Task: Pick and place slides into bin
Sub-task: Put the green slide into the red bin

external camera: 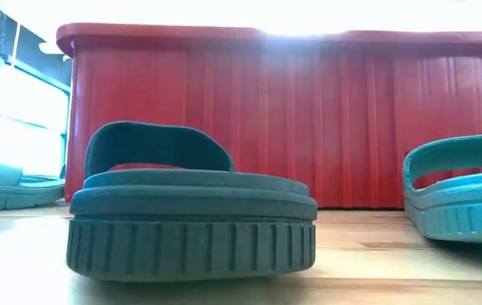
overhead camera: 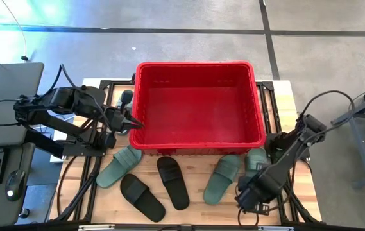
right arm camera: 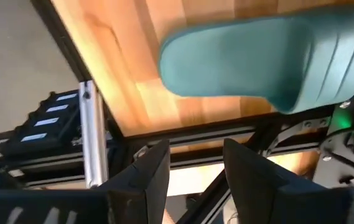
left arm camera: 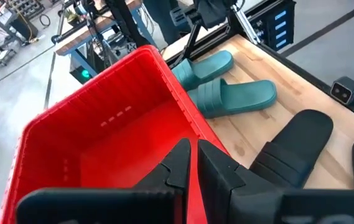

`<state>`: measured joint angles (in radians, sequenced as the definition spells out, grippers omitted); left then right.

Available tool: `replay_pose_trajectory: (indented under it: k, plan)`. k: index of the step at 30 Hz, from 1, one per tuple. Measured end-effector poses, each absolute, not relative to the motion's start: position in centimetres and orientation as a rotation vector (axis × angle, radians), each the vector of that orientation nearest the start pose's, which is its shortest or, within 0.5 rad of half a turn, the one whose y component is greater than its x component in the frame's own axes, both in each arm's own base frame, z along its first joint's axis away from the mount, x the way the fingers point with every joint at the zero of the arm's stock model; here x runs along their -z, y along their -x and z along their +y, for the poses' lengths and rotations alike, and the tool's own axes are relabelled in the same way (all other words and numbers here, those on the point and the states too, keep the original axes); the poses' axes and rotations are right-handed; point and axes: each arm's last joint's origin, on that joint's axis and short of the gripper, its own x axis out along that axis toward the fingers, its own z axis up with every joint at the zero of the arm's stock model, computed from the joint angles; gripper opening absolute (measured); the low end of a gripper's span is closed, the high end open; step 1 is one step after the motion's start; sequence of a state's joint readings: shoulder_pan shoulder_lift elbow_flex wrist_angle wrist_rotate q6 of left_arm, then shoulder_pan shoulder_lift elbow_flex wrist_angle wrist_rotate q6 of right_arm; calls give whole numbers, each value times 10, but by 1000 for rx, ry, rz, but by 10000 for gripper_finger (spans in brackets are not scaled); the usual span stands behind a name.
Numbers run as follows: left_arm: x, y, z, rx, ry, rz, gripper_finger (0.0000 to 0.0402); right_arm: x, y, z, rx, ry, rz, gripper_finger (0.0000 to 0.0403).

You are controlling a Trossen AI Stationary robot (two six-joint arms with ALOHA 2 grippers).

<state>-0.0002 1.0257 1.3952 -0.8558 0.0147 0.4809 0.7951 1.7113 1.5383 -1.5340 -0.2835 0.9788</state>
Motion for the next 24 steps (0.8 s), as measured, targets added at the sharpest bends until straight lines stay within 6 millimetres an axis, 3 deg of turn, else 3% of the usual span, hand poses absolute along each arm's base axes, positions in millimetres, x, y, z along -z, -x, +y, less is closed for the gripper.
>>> replay_pose_trajectory:
  k: [12,24]
  plan:
    - [-422,-187,-6,336,-396,473,25,-282,-205,217,148,-202,1850,139]
    - [-401,-222,-8,421,-332,570,165,-282,-206,219,135,-207,1842,140]
